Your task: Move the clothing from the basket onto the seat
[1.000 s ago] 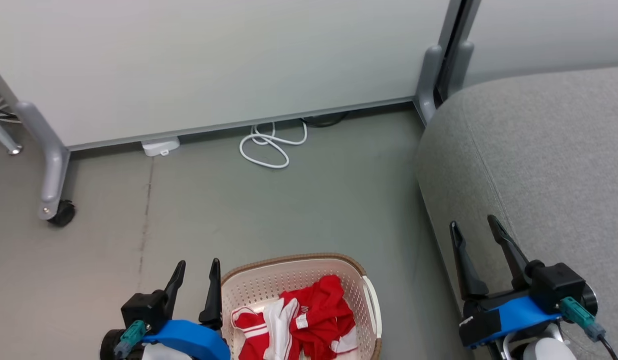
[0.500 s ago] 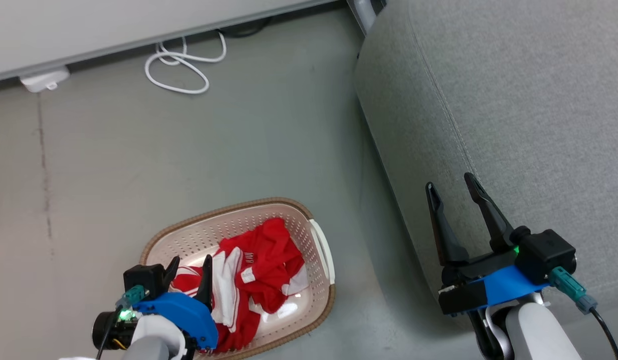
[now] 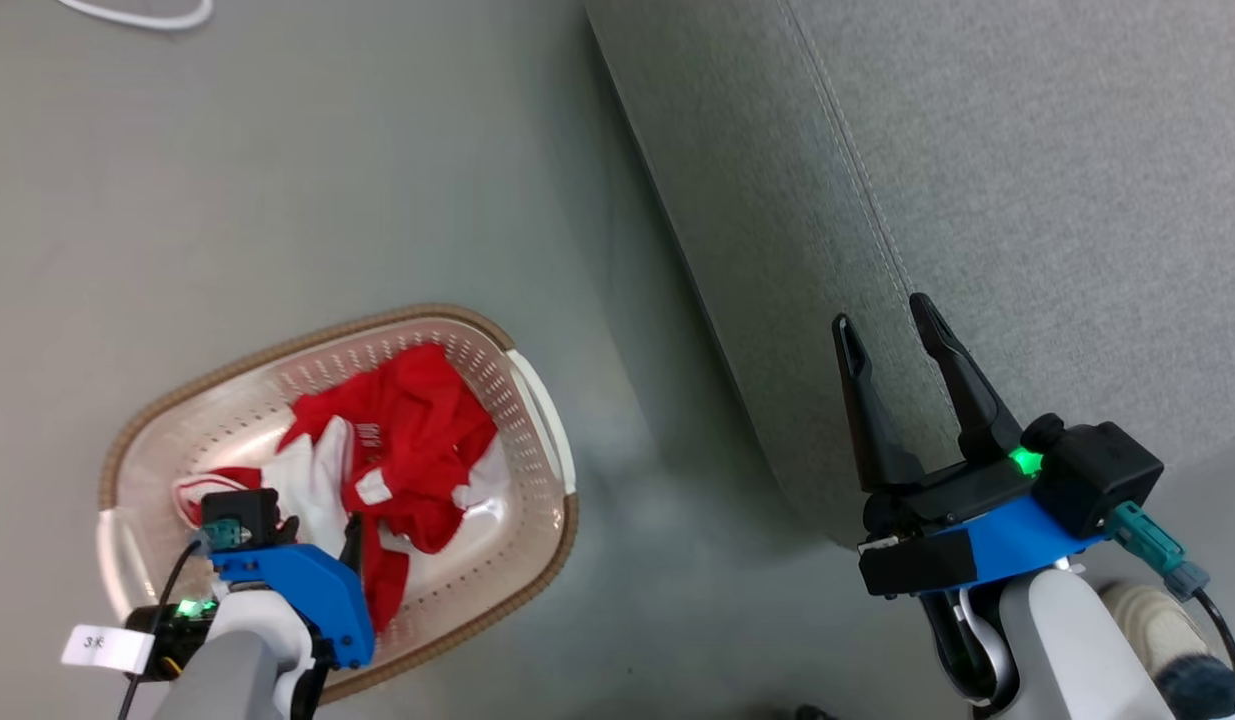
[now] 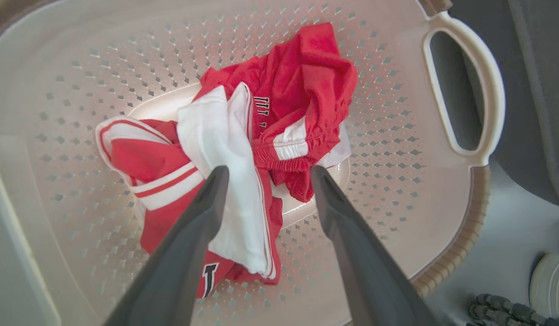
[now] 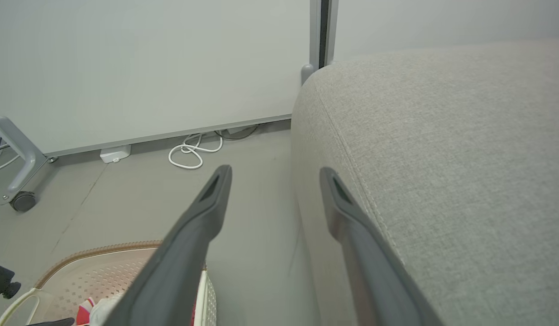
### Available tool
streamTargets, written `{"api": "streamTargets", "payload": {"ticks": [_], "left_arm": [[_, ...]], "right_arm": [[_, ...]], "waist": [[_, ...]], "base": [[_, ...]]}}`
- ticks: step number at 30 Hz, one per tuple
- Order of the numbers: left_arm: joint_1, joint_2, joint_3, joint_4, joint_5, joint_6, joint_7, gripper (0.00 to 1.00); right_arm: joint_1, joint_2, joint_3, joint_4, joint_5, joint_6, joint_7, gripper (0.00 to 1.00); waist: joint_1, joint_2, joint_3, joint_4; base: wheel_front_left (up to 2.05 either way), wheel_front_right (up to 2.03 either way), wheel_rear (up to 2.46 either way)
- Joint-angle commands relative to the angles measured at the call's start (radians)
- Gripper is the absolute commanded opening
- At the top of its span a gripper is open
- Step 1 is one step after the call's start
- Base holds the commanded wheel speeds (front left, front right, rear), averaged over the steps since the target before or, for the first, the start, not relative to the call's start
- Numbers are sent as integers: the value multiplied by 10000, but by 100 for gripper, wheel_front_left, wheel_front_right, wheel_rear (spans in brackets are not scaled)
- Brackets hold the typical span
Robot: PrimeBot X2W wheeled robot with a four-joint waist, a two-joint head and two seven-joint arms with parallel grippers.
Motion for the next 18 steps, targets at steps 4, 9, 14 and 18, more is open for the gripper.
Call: {"api": "streamTargets", "payload": {"ticks": [4, 9, 14, 18], "left_arm": [[-544, 356, 82, 479, -48, 347, 169, 100], [-1015, 690, 169, 954, -119, 511, 307, 100], [-1381, 891, 97, 1428, -105, 464, 400, 100], [-1665, 899, 23, 1809, -108, 643, 663, 100]], "right_arm": [[-257, -12, 150, -281, 254, 5, -36, 100], [-401, -12, 256, -545, 469, 5, -37, 100], [-509, -12, 352, -659, 635, 5, -37, 100], [-542, -12, 406, -630, 722, 5, -38, 100]], "waist": [[-1, 0, 992, -544], [-1, 0, 1541, -729], [-1, 0, 1926, -829], [-1, 0, 2065, -821]], "base": [[0, 0, 0], [0, 0, 0], [0, 0, 0], [0, 0, 0]]}}
